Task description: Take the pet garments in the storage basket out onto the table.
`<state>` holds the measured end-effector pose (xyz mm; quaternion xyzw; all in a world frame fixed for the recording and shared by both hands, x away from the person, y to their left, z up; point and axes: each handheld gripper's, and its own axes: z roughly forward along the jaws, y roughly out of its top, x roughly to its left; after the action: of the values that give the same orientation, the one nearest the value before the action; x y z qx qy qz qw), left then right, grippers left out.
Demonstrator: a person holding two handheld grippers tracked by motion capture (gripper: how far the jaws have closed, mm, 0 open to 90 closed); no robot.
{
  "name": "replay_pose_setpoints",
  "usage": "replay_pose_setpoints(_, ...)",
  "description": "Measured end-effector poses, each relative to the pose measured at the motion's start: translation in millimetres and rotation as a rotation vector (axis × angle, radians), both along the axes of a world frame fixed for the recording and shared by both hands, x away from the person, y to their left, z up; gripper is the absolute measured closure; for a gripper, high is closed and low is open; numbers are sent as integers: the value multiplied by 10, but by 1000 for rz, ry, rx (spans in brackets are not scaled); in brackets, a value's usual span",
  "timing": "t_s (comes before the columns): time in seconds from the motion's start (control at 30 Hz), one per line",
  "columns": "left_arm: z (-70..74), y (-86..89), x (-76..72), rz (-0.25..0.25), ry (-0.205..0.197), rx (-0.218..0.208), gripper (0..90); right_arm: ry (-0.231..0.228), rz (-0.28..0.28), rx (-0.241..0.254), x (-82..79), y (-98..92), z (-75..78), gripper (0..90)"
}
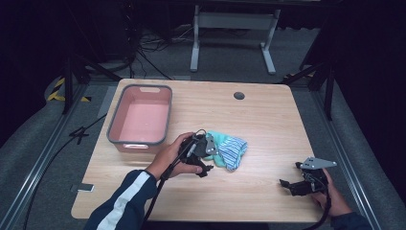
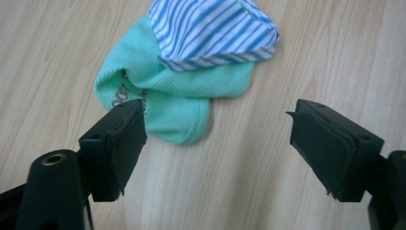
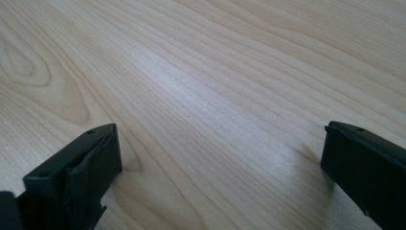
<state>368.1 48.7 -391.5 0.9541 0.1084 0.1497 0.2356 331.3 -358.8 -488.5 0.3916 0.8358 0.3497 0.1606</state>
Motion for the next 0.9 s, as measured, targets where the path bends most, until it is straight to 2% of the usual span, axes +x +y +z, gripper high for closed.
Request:
replay_pose_setpoints(0.07,-17,67,-29,0,-10,15,213,0,0,0,0,0,0,5)
replay_pose_setpoints(0.23,-62,259,-92,15,-7,30,217,0,0,0,0,0,0,5)
replay_pose_setpoints(0.37,-102,389,-144,21,-26,56,202,0,0,0,0,0,0,5)
replay_pose_setpoints(0.43,-112,426,-154,26,-25,57,200,0,0,0,0,0,0,5)
replay_pose_setpoints(0.53,-172,598,-208,60,-14,46,200,0,0,0,0,0,0,5)
replay_pose_setpoints(0.57,-172,598,-208,60,-14,46,199,0,0,0,0,0,0,5)
replay_pose_setpoints(0.63,-227,716,-244,72,-10,42,197,0,0,0,0,0,0,5)
replay_pose_setpoints(0.67,-227,716,-244,72,-10,42,199,0,0,0,0,0,0,5)
replay_pose_setpoints(0.7,-258,795,-262,75,-9,55,202,0,0,0,0,0,0,5)
replay_pose_setpoints(0.77,-274,834,-276,85,-12,58,203,0,0,0,0,0,0,5)
replay_pose_setpoints(0.9,-325,1037,-329,107,-19,63,205,0,0,0,0,0,0,5)
